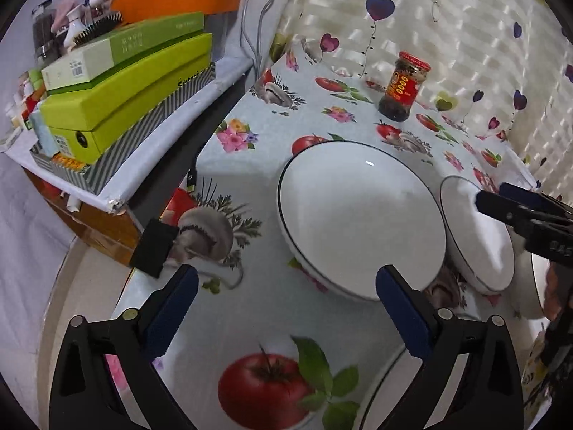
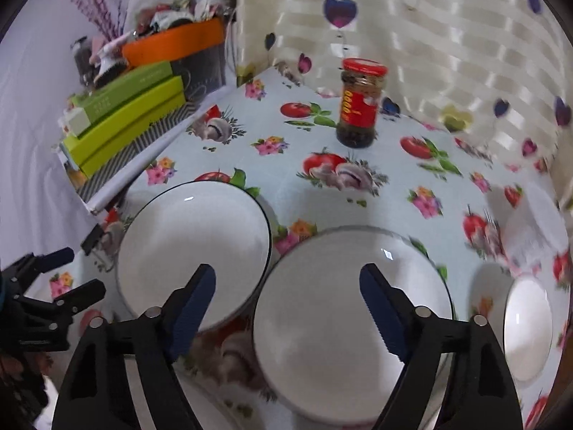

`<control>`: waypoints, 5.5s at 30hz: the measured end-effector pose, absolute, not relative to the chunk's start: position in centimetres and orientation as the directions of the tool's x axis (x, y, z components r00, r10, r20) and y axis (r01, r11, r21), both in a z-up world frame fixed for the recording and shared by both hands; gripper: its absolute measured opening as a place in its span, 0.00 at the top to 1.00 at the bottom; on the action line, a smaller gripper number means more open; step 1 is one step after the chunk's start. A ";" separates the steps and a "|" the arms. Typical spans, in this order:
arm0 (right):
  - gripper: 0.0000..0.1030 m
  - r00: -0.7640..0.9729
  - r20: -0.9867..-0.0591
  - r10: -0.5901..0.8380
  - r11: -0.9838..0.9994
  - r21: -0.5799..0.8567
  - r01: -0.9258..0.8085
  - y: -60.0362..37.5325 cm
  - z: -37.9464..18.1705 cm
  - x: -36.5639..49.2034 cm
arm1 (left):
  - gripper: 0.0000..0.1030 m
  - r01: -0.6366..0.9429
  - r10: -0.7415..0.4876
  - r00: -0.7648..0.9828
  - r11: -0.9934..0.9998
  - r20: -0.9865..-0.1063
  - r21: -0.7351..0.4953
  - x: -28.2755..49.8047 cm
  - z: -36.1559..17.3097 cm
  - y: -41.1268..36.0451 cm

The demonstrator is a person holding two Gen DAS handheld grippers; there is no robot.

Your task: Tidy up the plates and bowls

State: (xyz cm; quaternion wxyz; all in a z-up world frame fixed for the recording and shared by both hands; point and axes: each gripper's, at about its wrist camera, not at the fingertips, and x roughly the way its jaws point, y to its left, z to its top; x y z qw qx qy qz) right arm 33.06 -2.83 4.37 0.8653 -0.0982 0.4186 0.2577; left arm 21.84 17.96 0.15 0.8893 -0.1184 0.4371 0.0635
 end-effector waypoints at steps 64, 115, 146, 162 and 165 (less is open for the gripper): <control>0.83 0.288 -0.848 0.444 0.805 0.237 -0.544 2.6 -0.5 38.6 | 0.44 -0.303 -0.120 0.556 0.892 -0.822 -0.335 25.7 -3.2 18.6; 0.81 0.251 -0.823 0.510 0.780 0.320 -0.537 0.2 2.5 31.4 | 0.44 -0.330 -0.089 0.573 0.885 -0.815 -0.329 20.5 0.2 18.2; 0.81 0.294 -0.814 0.502 0.823 0.344 -0.453 -9.9 2.9 20.0 | 0.44 -0.205 -0.134 0.561 0.934 -0.817 -0.294 12.7 1.2 10.2; 0.81 0.284 -0.835 0.472 0.838 0.326 -0.437 -10.7 0.9 18.0 | 0.44 -0.197 -0.096 0.541 0.951 -0.835 -0.238 11.3 -0.1 8.6; 0.81 0.285 -0.836 0.468 0.838 0.318 -0.443 -10.6 0.9 17.9 | 0.44 -0.194 -0.086 0.536 0.956 -0.840 -0.221 11.4 -0.2 8.6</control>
